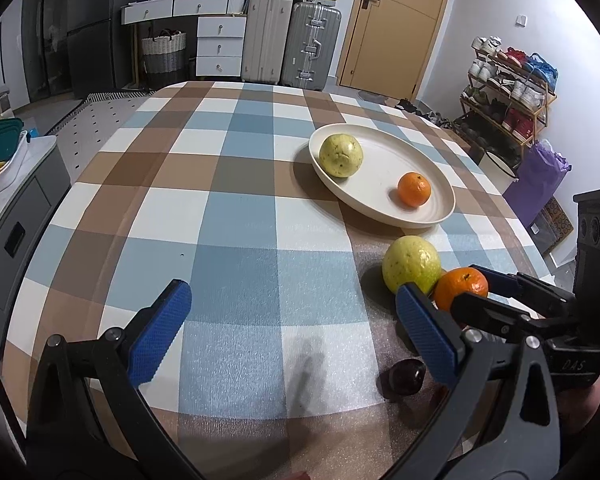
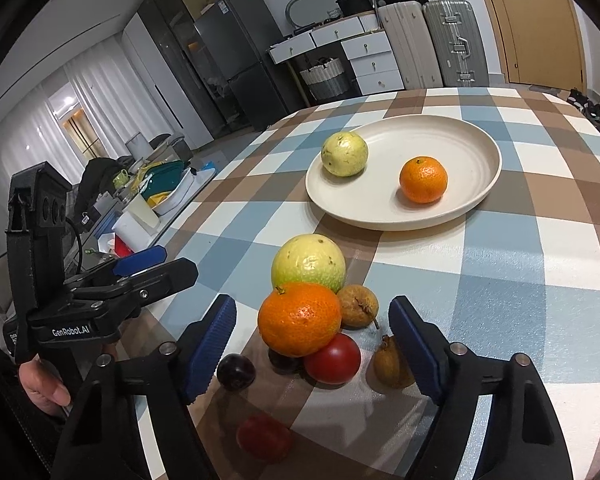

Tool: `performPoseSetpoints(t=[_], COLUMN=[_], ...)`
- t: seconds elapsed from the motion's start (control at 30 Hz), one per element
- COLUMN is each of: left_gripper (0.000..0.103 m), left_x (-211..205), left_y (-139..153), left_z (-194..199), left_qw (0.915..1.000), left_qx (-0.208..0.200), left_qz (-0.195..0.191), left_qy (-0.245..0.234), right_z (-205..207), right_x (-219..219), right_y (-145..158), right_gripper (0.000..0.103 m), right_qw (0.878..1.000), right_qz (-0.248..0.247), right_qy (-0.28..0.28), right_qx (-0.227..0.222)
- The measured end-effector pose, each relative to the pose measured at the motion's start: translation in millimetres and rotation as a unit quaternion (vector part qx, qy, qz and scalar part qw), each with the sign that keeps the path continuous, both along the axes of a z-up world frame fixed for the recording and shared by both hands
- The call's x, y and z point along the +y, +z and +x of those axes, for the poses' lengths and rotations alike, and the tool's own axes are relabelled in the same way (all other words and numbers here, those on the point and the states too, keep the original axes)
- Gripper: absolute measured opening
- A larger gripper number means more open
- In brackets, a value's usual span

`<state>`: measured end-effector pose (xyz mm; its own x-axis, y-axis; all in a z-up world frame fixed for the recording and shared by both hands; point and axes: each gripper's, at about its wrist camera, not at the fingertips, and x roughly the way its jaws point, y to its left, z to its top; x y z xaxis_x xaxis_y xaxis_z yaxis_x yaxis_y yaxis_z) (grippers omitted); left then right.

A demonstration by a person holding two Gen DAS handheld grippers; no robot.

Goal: Organize fruits
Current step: 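Grasp the second orange with the right tool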

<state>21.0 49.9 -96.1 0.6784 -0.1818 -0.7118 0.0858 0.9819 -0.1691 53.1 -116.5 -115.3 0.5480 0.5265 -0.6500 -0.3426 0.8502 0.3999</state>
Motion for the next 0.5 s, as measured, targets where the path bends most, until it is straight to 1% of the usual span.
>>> performPoseSetpoints(t=[0.23, 0.37, 0.4, 0.43, 0.47, 0.5], left_gripper=[0.102, 0.102, 0.102, 0.102, 0.102, 0.102], left_x=[1, 2, 2, 2, 2, 2], left_y=[0, -1, -1, -1, -2, -2], left_z=[-2, -2, -3, -3, -4, -4], left_qw=[1.0000, 1.0000, 1.0000, 1.0000, 1.0000, 1.0000], left_qx=[0.000, -0.001, 0.000, -0.001, 0.000, 0.000], left_qz=[0.000, 0.000, -0.001, -0.002, -0.001, -0.001], left_qy=[0.001, 0.002, 0.002, 0.003, 0.004, 0.003], right_z=[-1, -3, -3, -4, -4, -5], right_x=[2, 7, 8, 9, 10, 10], right_y=[1, 2, 2, 2, 1, 2], right_gripper=[0.067, 0.051, 0.049, 0.043, 0.041, 0.041], right_qw=[1.000, 1.000, 1.000, 1.000, 0.999, 0.999], right_qz=[-0.002, -0.011, -0.014, -0.016, -0.021, -0.022], right_qy=[0.011, 0.020, 0.022, 0.024, 0.024, 0.024], right_qx=[-0.004, -0.008, -0.008, -0.009, -0.009, -0.011])
